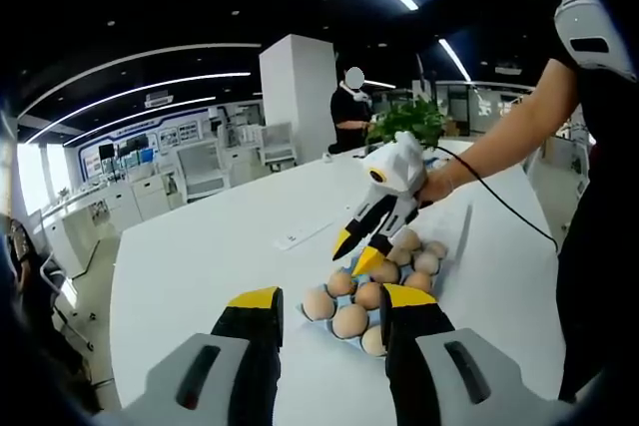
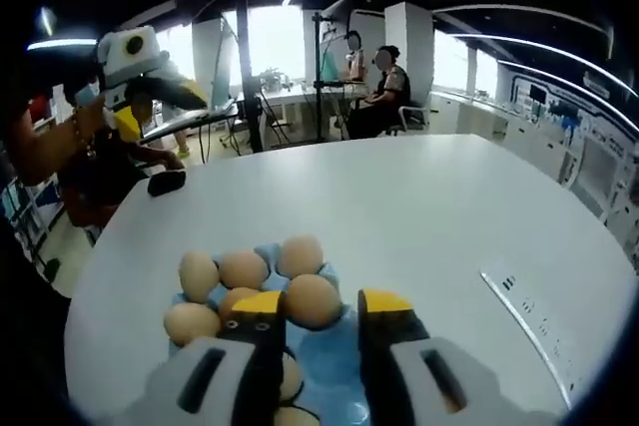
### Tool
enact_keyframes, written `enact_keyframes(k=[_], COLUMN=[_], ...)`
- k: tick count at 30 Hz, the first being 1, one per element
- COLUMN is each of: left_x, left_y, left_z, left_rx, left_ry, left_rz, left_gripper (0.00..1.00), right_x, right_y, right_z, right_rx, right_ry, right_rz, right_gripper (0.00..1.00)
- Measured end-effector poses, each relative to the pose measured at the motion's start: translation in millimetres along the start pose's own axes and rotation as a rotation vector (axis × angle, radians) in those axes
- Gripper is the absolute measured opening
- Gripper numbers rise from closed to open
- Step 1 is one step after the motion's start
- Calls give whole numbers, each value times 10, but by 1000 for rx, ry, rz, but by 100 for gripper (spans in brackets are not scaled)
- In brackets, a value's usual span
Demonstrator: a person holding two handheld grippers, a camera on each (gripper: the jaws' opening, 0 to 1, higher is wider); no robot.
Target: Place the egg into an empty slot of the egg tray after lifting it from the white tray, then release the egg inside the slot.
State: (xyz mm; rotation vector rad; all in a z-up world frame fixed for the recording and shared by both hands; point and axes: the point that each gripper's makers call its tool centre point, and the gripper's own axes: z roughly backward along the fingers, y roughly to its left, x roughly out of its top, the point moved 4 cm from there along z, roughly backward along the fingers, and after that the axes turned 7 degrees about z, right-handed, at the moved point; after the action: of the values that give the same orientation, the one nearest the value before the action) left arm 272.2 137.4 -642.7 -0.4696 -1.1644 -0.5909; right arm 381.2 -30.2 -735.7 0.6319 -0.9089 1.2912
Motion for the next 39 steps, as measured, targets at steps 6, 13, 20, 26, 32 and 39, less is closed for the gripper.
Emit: enact_keyframes(k=[6, 13, 20, 26, 32, 39], left_x=[-1, 17, 26, 46, 43, 32], left_y=[-5, -19, -42, -64, -70, -53], left_z=[-14, -27, -54, -65, -61, -51], left_rx=[-3, -7, -12, -16, -16, -11], left_ry=[3, 3, 4, 1, 0, 1], left_rz=[0, -4, -7, -11, -11, -8], left_gripper=[39, 39, 39, 39, 39, 39], right_x=[-110, -256, -409, -486, -583, -809], right_y=[-54, -140, -187, -219, -219, -296], right_z=[209, 443, 653, 788, 889, 1171], right_rx=[-32, -81, -112, -141, -158, -214], right_ry=[2, 6, 24, 27, 37, 63], right_rz=[-8, -27, -45, -60, -72, -108], right_gripper=[28, 28, 28, 28, 28, 28])
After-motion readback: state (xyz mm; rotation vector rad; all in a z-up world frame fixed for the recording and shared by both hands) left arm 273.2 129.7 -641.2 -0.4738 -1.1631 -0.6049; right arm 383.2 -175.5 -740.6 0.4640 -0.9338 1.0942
